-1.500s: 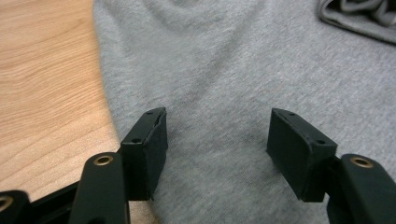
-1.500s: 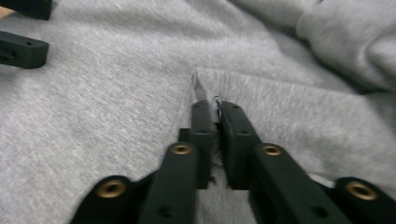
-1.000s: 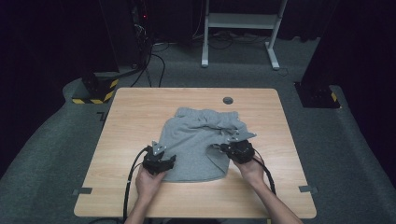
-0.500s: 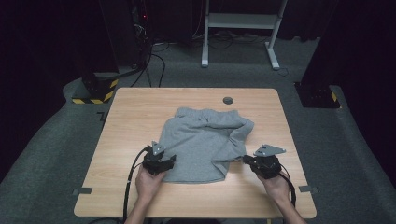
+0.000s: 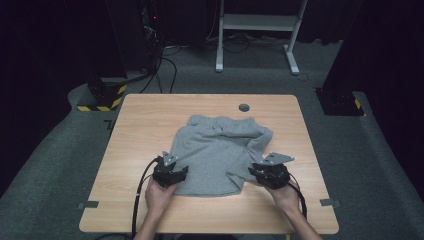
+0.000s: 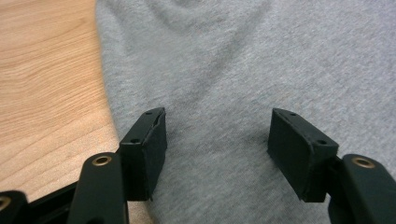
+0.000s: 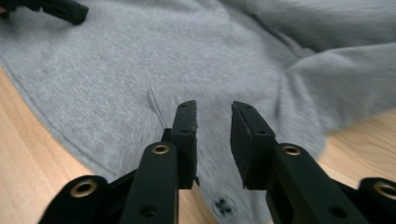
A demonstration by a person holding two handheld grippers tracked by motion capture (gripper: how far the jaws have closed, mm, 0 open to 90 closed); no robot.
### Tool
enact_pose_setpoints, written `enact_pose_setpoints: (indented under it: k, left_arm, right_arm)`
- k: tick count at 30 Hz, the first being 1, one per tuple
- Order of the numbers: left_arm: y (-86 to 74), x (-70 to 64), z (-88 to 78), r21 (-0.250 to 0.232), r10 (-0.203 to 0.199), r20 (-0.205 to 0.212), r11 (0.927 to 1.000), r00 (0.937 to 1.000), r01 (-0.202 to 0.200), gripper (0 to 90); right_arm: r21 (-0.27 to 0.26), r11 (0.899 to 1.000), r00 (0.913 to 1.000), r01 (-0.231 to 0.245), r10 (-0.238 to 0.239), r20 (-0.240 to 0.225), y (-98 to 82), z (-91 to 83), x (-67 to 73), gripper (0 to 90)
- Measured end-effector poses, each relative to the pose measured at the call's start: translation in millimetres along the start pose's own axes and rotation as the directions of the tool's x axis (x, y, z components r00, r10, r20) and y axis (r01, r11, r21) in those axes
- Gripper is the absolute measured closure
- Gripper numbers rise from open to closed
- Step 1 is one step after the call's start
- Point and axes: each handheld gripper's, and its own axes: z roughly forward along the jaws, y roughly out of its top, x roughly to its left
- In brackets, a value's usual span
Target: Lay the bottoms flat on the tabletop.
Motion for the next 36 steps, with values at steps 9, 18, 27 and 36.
enact_pose_setpoints:
  k: [9, 18, 27, 36]
  left_arm:
    - [0.0, 0.0, 0.0, 0.000, 0.000, 0.000, 1.0000, 1.0000, 0.000, 37.3]
    - [0.0, 0.0, 0.0, 0.000, 0.000, 0.000, 1.0000, 1.0000, 0.000, 37.3]
    - [0.1, 0.1, -0.1, 0.001, 0.000, 0.001, 1.0000, 1.0000, 0.000, 37.3]
    - [0.0, 0.0, 0.0, 0.001, -0.002, -0.001, 1.0000, 1.0000, 0.002, 37.1]
  right_arm:
    - [0.118, 0.992, 0.9977, -0.051, 0.045, 0.051, -4.0, 37.0, -6.7, 60.0]
    - [0.177, 0.984, 0.9992, 0.015, -0.022, 0.034, -17.2, 34.3, -7.7, 88.2]
    - [0.137, 0.990, 0.9996, 0.011, -0.014, 0.024, -15.7, 21.5, -10.4, 88.8]
    - [0.127, 0.992, 0.9991, -0.018, 0.013, 0.041, -28.9, 3.2, -14.3, 88.6]
